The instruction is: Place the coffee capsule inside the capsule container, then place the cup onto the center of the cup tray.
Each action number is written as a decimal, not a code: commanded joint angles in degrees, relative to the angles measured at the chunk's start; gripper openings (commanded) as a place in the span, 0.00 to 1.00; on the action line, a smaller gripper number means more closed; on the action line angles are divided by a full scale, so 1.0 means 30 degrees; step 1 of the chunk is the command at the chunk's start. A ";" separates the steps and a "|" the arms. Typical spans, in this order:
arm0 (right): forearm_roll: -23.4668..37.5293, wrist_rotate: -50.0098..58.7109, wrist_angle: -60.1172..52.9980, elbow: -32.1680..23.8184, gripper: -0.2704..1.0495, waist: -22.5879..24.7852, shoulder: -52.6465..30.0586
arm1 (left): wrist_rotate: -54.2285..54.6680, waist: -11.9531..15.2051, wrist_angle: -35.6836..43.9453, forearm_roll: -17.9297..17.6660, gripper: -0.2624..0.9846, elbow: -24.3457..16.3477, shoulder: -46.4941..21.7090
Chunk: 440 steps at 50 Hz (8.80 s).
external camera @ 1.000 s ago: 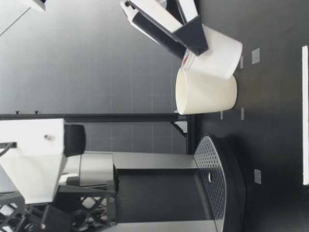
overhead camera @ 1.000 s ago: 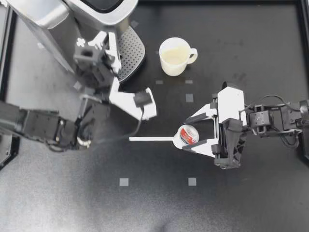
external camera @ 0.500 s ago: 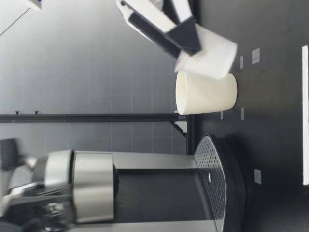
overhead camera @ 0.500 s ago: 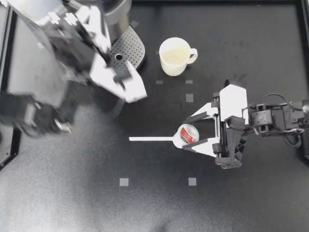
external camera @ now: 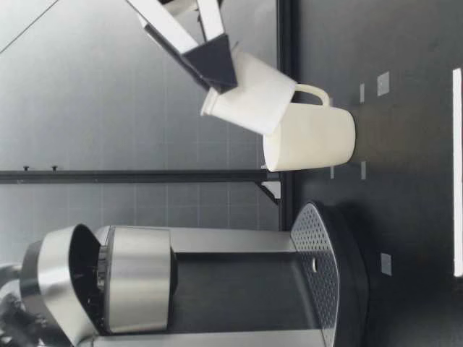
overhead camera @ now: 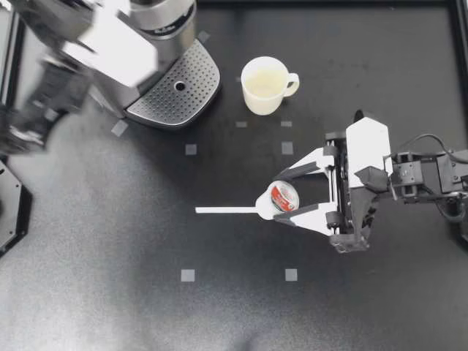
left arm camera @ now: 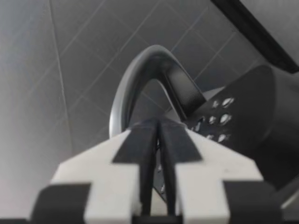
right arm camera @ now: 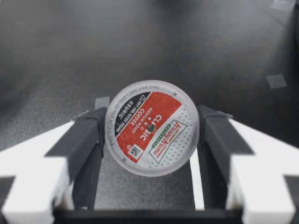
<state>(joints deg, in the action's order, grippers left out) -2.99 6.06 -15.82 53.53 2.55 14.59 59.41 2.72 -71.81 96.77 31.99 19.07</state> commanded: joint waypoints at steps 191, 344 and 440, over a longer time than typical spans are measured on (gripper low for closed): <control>0.0996 -0.6826 0.3896 -1.3330 0.76 -0.7529 -0.5303 | 0.7998 0.4951 1.2158 0.0029 0.32 0.3545 0.9111; 0.0469 -0.3838 -0.2344 -0.2812 0.67 -0.6152 0.5127 | 1.1748 0.6475 2.1680 -0.0029 0.32 0.3281 0.4541; -1.5967 -2.8447 1.7930 -0.6182 0.67 -1.5732 -0.2344 | -0.8232 -0.2578 0.6475 -2.1738 0.32 -0.2256 0.5273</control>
<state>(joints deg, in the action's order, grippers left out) -50.63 -79.19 38.67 35.77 -44.21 7.82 34.54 -4.83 -52.47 29.79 27.07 33.49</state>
